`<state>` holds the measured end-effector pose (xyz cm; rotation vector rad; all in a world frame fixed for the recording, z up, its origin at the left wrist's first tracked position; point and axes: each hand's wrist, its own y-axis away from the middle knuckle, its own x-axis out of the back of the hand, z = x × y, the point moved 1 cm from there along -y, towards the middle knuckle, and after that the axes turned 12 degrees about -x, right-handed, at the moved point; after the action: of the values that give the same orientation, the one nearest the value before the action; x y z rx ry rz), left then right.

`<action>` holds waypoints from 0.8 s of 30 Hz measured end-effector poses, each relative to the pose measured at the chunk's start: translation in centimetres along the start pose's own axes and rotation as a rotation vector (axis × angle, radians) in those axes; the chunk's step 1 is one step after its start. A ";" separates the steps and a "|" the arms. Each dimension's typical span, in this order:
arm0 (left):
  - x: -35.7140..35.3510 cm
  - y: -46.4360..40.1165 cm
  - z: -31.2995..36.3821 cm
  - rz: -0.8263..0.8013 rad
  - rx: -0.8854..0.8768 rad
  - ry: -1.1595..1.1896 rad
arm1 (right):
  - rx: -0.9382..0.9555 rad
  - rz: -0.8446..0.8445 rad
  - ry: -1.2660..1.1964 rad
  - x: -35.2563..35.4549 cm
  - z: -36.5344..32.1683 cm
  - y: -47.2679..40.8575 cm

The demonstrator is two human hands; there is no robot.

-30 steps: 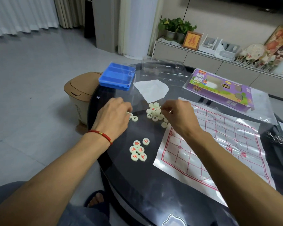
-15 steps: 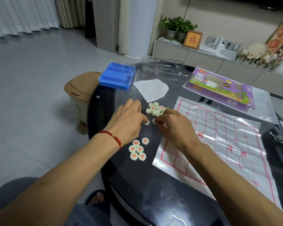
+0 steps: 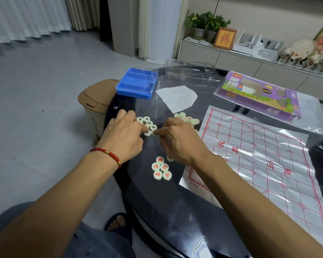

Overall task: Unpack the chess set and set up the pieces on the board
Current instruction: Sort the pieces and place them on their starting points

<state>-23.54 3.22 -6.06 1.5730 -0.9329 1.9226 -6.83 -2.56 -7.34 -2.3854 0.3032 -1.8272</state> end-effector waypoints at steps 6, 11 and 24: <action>-0.8 -1.0 -1.0 0.032 0.016 0.084 | -0.122 0.044 -0.019 3.5 3.3 -0.3; -0.9 -1.1 0.7 0.129 -0.071 0.135 | -0.226 -0.031 0.056 4.3 6.2 2.0; -0.7 0.3 2.6 0.203 -0.184 0.259 | -0.289 0.013 0.010 2.6 5.3 1.6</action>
<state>-21.96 1.11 -6.57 1.1313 -1.1532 2.0500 -1.23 -4.82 -6.63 -2.5487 0.6215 -1.9051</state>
